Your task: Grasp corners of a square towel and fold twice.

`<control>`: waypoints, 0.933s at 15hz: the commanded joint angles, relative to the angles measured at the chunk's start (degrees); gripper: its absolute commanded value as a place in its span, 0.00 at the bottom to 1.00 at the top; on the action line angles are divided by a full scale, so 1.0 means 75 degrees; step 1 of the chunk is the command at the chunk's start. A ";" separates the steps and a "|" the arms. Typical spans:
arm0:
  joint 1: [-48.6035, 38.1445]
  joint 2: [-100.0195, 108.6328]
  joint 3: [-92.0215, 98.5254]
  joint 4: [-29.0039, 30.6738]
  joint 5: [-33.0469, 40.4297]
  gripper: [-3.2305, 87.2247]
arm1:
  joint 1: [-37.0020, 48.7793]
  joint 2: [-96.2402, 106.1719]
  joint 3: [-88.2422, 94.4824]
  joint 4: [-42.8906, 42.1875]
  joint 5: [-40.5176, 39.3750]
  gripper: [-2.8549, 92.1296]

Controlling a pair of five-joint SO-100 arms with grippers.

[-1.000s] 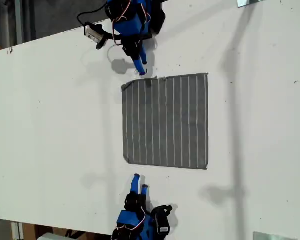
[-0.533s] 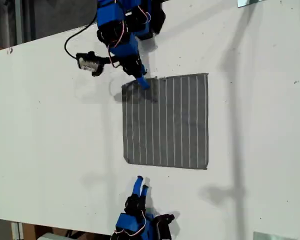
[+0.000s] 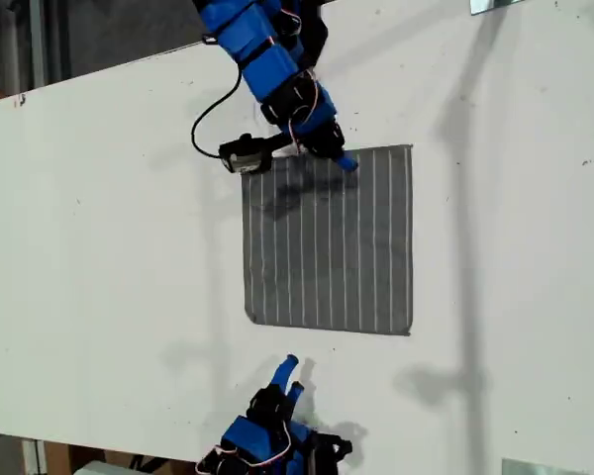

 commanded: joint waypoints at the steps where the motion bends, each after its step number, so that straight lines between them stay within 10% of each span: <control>1: 0.0621 -0.0387 0.0738 -0.1535 -0.0621 0.34 | -0.1254 -0.0375 -0.0340 -0.0258 0.1020 0.32; 4: 0.1254 -0.1055 0.0855 -0.2098 -0.1418 0.33 | -0.2027 -0.2145 -0.1582 -0.1020 0.1289 0.32; 8: 0.1723 -0.4523 -0.2566 -0.0609 -0.1430 0.36 | -0.1875 -0.4020 -0.3340 -0.1078 0.0598 0.32; 14: 0.1922 -0.4770 -0.2121 -0.1512 -0.1488 0.37 | -0.1395 -0.4758 -0.3398 -0.1500 0.0059 0.31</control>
